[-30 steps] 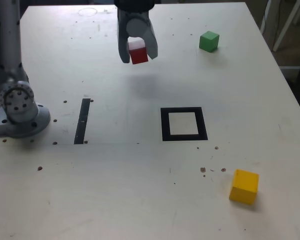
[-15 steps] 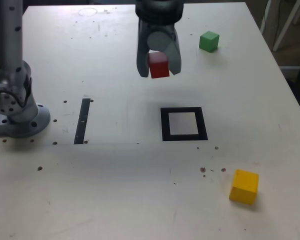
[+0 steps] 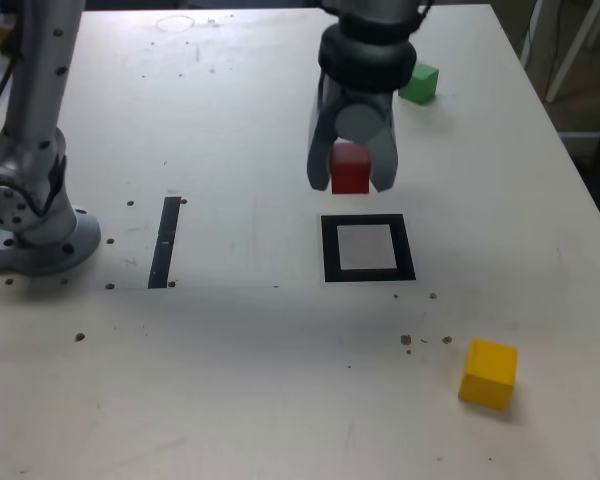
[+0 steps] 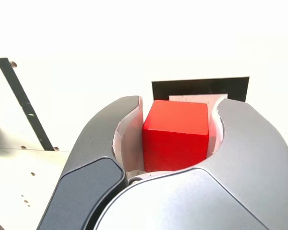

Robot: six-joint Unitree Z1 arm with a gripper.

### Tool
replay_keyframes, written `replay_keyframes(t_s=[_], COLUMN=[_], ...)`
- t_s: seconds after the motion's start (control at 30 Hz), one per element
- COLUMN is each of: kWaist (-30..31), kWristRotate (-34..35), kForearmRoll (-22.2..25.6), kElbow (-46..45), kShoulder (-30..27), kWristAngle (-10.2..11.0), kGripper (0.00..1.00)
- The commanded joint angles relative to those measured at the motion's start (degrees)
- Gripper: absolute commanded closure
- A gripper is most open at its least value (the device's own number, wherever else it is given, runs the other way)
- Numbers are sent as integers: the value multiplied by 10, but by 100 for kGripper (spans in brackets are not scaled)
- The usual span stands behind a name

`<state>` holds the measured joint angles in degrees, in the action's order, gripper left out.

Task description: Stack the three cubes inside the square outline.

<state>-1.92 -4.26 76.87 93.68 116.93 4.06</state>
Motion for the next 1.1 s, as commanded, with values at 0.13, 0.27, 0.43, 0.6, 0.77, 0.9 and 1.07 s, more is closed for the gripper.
replay_keyframes(t_s=[0.13,0.27,0.43,0.6,0.77,0.9,1.07], kWaist=[21,25,25,25,26,27,28], kWristRotate=[12,14,14,14,14,14,11], kForearmRoll=[-27,-42,-54,-70,-85,-92,-100], kElbow=[-8,-12,-21,-33,-42,-48,-54], kShoulder=[13,23,31,38,46,48,48], kWristAngle=[-15,-24,-34,-41,-42,-42,-42], kGripper=[70,70,70,70,70,70,38])
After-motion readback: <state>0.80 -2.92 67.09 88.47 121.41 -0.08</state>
